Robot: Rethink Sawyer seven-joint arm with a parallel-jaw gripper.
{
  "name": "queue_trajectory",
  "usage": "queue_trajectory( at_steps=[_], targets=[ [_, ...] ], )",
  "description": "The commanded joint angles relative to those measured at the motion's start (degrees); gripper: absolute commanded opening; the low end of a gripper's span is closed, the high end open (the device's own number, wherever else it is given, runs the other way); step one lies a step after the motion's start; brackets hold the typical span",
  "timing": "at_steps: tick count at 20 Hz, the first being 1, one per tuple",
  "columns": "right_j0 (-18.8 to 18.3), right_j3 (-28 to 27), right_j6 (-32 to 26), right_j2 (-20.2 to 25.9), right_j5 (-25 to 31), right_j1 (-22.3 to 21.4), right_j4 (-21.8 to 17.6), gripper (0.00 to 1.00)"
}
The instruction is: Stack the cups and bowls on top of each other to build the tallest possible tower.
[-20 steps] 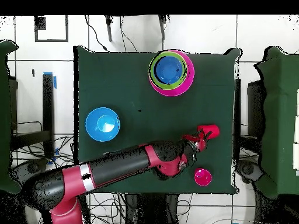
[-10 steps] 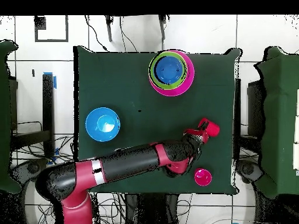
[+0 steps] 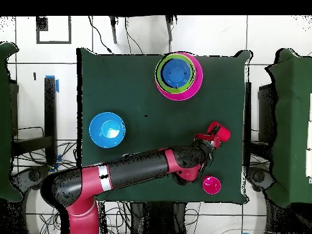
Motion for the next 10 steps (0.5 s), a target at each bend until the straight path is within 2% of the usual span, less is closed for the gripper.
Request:
queue_trajectory(
  at_steps=[1,4,8,10],
  targets=[
    [0.4,-10.2,-8.7,3.8,-1.2,2.8,1.7,0.0],
    [1.0,-10.3,-7.1,4.6,0.6,1.6,-1.4,0.0],
    [1.8,-10.2,-6.3,5.1,1.9,1.1,-2.8,0.0],
    [2.0,-10.3,-5.6,5.4,3.0,0.3,-4.9,0.0]
  ],
)
